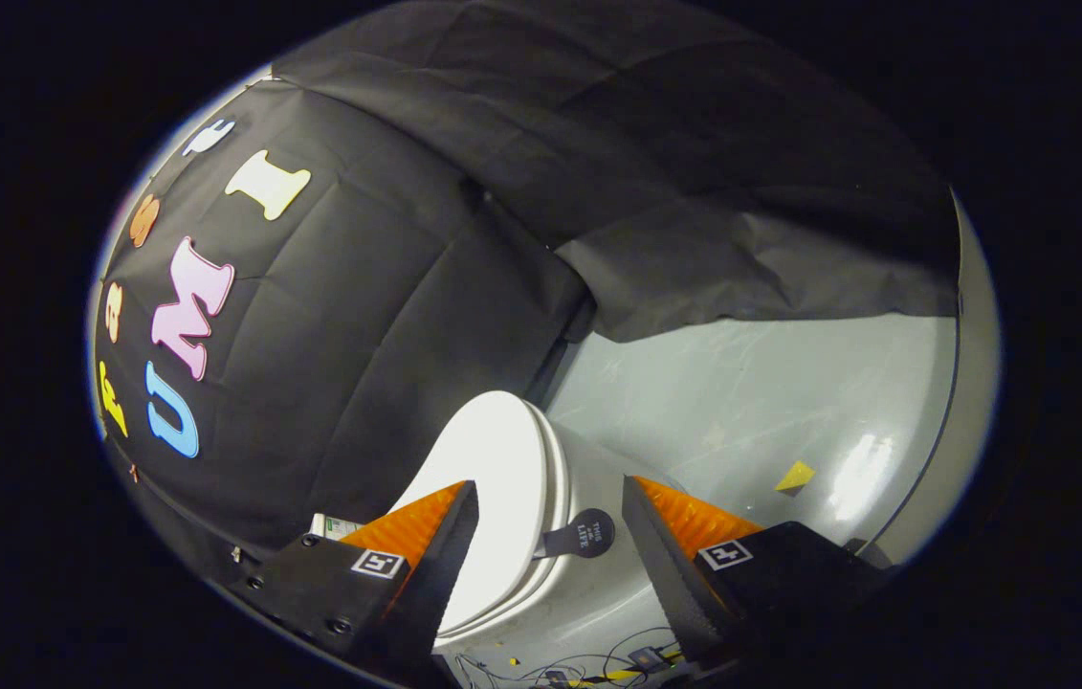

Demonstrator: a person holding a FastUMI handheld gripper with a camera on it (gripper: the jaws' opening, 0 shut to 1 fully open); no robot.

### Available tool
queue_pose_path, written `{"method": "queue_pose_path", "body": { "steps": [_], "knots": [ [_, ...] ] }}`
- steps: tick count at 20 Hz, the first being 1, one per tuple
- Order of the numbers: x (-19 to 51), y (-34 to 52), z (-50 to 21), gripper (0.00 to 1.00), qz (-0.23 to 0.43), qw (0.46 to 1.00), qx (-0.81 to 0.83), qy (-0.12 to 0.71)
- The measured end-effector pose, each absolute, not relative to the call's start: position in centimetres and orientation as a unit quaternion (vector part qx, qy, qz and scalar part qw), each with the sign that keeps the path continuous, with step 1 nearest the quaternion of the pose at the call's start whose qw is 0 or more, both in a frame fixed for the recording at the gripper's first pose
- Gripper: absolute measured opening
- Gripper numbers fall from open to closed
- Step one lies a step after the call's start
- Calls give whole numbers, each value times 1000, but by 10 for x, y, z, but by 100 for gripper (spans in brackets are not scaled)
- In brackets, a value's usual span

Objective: Open the toilet lid.

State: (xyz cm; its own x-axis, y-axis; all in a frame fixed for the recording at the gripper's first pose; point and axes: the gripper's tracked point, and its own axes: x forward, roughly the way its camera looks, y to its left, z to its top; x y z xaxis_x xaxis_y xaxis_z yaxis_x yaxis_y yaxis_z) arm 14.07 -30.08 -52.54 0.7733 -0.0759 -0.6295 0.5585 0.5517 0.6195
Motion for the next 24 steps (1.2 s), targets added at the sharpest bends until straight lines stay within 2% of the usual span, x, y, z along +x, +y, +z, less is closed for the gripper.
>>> {"method": "queue_pose_path", "body": {
  "steps": [2,4,7,11,13,16,17,20,22,24],
  "knots": [
    [142,-302,-548,96,-194,819,454,293],
    [139,-306,-562,91,-194,806,476,294],
    [137,-297,-583,91,-170,773,527,310],
    [142,-280,-604,84,-175,737,574,310],
    [144,-274,-602,75,-167,729,593,299],
    [149,-265,-604,46,-154,716,616,291],
    [150,-263,-608,46,-156,712,619,293],
    [145,-263,-612,16,-159,699,636,284],
    [144,-265,-609,15,-153,703,640,270],
    [151,-259,-609,5,-153,702,641,270]
  ]
}}
